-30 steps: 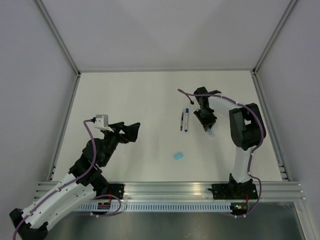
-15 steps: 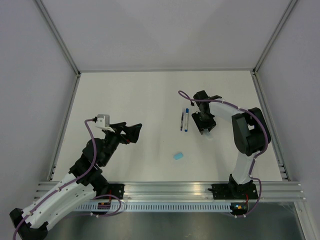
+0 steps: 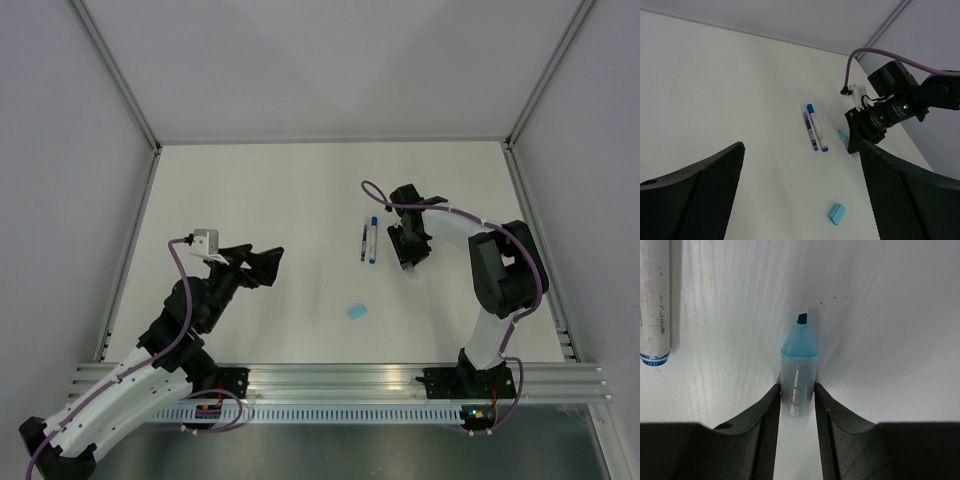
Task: Insert the pens into the pen caps
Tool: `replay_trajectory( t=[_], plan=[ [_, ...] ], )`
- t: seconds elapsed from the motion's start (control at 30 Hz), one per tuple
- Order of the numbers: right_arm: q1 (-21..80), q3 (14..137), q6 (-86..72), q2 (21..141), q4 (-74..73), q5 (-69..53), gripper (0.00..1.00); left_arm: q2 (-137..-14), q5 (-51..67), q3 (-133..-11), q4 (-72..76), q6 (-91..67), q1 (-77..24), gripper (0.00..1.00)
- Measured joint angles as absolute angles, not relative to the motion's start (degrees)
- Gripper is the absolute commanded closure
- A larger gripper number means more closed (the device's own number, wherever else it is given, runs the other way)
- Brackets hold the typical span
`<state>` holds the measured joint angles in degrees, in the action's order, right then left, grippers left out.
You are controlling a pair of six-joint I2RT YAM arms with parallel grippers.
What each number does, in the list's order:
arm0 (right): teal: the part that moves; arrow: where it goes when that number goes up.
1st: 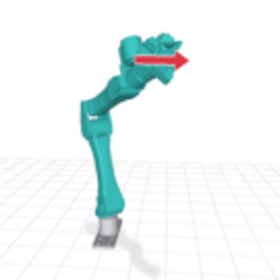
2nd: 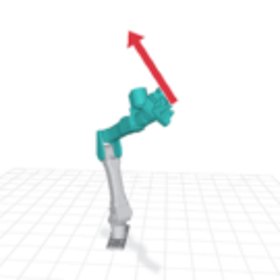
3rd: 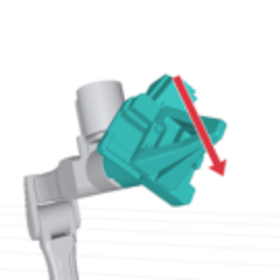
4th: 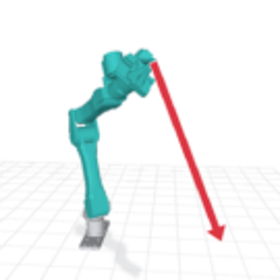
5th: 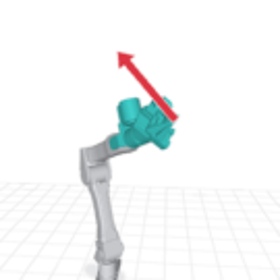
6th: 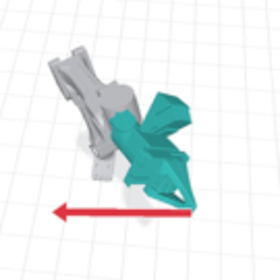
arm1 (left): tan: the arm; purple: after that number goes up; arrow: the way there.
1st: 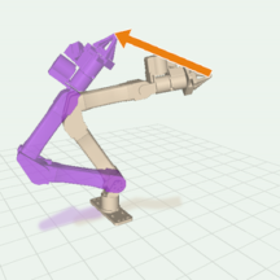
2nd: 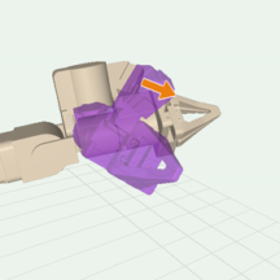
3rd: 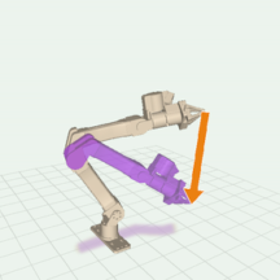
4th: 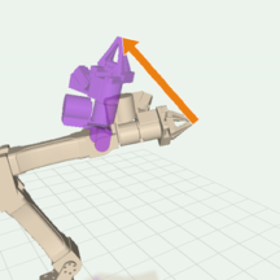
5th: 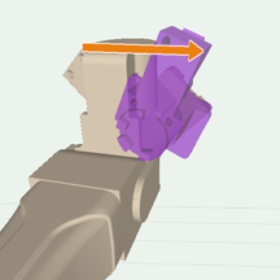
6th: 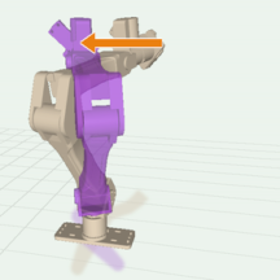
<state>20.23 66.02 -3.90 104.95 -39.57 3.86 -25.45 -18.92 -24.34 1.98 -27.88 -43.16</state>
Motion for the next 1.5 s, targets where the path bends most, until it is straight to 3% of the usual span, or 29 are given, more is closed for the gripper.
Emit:
replay_trajectory(
  t=[0.13, 0.2, 0.57, 0.97, 1.5],
  plan=[
    [20.3, 65.8, -5.1, 104.9, -39.4, 3.1, 0.91, -25.5, -18.9, -24.3, 2.0, -27.9, -43.2, 0.02],
    [20.2, 65.5, -5.7, 104.7, -39.1, 2.9, 1.00, -25.5, -18.2, -24.3, 2.3, -27.9, -43.2, 0.02],
    [22.5, 60.6, -11.1, 99.8, -34.0, 3.5, 1.00, -30.4, -10.2, -24.0, 5.1, -29.7, -43.2, 0.04],
    [39.8, 52.0, -18.5, 75.3, -19.5, -0.1, 1.00, -40.1, -5.5, -27.6, 4.1, -35.2, -43.2, 0.09],
    [58.5, 46.2, -26.7, 71.9, -4.8, 3.7, 1.00, -50.7, -0.5, -27.7, 7.9, -37.3, -43.2, 0.24]
  ],
)
